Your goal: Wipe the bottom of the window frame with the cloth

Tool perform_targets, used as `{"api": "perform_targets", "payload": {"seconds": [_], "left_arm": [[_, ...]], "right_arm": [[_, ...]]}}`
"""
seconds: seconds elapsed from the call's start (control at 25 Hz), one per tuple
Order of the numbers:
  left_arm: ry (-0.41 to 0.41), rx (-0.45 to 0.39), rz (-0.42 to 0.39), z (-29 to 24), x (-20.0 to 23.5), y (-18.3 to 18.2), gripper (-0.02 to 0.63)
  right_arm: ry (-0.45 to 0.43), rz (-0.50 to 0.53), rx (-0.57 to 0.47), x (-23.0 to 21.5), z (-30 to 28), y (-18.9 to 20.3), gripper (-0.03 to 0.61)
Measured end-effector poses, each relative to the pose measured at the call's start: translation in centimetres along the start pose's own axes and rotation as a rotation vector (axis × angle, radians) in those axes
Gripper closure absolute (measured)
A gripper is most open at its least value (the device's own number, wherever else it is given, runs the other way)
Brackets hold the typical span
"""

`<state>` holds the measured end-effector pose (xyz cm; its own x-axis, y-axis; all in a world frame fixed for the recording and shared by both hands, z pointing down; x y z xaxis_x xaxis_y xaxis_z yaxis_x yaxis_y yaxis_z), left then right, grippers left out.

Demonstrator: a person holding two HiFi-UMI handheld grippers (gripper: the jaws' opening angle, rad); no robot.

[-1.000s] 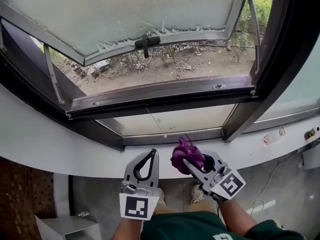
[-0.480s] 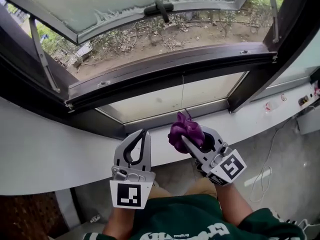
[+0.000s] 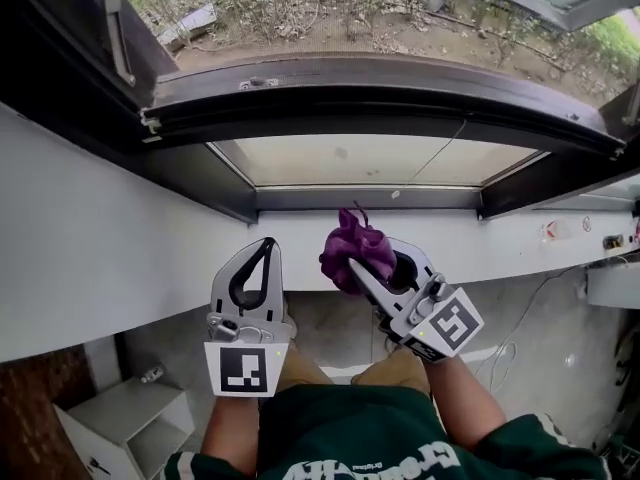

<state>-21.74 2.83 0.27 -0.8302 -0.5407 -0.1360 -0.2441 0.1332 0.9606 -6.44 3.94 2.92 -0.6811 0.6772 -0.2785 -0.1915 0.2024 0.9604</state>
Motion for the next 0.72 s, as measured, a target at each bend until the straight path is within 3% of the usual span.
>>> {"api": "perform_targets", "payload": {"seconds": [0.16,0.36,0.52,0.72], "left_arm": [[-0.06,0.036,0.043,-0.2,1.5,4.2,0.606],[-0.037,0.07,0.123,-1.6,3.6,9.5,0.606],[-0.021,0.072,0.086,-3.0,5.3,13.1,0.606],[-0.031,0.085,0.079,-3.8,7.1,18.2,0.606]], "right_arm": [[-0.02,-0.042,0.058,-0.9,-1.8,3.6,0.48],[0.019,-0.072,0.104,-1.7,-5.2,9.5,0.482],[0.028,-0.122,0.098,-1.8,-8.3,13.7,0.483],[0.011,-0.1,0.188,-1.8,-11.8,19.1,0.483]]}}
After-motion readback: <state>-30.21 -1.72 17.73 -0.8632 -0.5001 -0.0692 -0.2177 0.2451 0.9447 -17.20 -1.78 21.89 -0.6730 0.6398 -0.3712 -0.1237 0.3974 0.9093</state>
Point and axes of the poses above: the fingertips, and each gripper's own axes: z backward along the fingers, x to its left, y out of its underside, the point moved 4 cm from there along z, backward along the fingers, and after that the axes turned 4 degrees about y, right-handed, at the moved point
